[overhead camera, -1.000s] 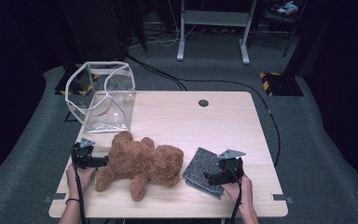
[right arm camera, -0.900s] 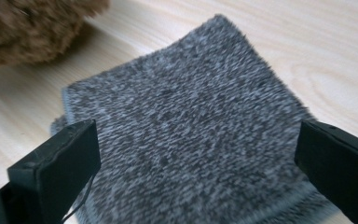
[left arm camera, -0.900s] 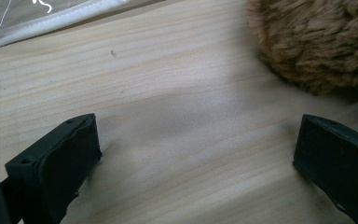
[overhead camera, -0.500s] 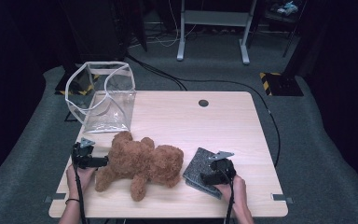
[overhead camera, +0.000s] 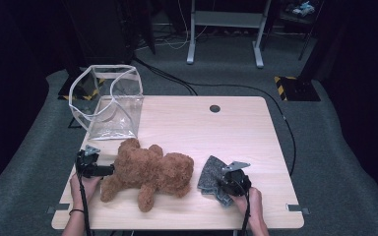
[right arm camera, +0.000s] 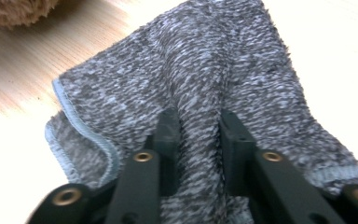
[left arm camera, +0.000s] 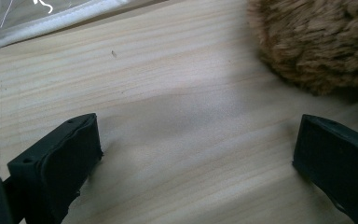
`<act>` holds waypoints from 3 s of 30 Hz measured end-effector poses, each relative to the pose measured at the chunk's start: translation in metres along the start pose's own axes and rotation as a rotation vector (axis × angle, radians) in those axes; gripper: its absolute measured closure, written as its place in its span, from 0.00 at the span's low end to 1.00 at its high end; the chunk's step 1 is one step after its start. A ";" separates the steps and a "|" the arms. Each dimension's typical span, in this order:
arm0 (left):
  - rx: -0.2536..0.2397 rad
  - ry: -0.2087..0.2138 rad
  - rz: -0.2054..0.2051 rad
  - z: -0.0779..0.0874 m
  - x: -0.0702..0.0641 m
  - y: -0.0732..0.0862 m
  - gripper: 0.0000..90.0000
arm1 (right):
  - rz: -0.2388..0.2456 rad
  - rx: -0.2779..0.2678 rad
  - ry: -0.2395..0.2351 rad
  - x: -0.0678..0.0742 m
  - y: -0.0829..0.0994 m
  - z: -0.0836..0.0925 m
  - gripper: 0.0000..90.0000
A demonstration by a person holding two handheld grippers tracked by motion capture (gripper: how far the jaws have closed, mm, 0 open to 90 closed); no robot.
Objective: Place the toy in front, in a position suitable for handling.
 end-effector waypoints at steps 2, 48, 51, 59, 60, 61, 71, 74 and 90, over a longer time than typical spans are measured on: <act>-0.001 0.000 0.000 0.000 0.000 0.000 0.00 | -0.006 -0.012 -0.001 0.000 0.000 0.000 0.86; 0.003 0.003 0.001 0.000 0.000 0.000 0.01 | -0.144 -0.208 0.199 -0.094 -0.022 0.089 0.87; 0.002 0.003 0.001 0.000 0.000 0.000 0.01 | -0.143 -0.199 0.220 -0.100 -0.020 0.090 0.87; 0.000 0.000 0.002 0.000 0.000 0.000 0.01 | -0.195 -0.187 0.284 -0.123 -0.014 0.090 0.87; 0.002 0.003 0.001 0.000 0.000 0.000 0.01 | -0.224 -0.184 0.296 -0.128 -0.011 0.089 0.87; 0.002 0.003 0.001 0.000 0.000 0.000 0.01 | -0.226 -0.183 0.299 -0.130 -0.010 0.089 0.87; 0.001 0.002 0.003 0.000 0.000 0.000 0.01 | -0.300 -0.152 0.342 -0.152 0.004 0.079 0.85; 0.000 -0.001 0.002 0.000 0.000 0.000 0.01 | -0.309 -0.130 0.360 -0.156 0.009 0.074 0.83; 0.002 0.002 0.002 0.000 0.000 0.000 0.01 | -0.322 -0.105 0.365 -0.157 0.013 0.073 0.17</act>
Point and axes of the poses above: each handheld gripper's, and its own axes: z roughly backward along the jaws, y roughly out of its underside, x roughly to its left, the point moved 10 cm from there along -z, roughly forward along the jaws, and after that the axes turned 15 degrees about -z, right-handed, at the moved point
